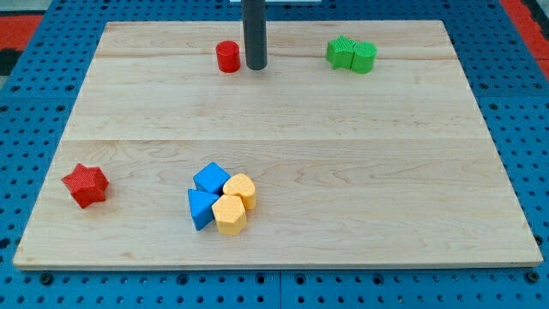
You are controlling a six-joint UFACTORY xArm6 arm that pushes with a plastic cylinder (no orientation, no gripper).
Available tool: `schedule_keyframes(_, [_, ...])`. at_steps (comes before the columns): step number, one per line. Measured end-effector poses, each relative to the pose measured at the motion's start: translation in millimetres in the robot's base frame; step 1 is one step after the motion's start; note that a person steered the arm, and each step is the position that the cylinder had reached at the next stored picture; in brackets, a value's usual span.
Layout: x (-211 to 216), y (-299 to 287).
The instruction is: Move red circle towards left
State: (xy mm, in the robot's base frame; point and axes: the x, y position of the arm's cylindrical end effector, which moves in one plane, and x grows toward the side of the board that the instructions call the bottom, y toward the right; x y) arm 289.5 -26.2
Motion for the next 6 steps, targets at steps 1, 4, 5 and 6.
schedule_keyframes(1, [-18,0])
schedule_keyframes(4, [-25,-69])
schedule_keyframes(5, [-25,-99])
schedule_keyframes(6, [-25,-122])
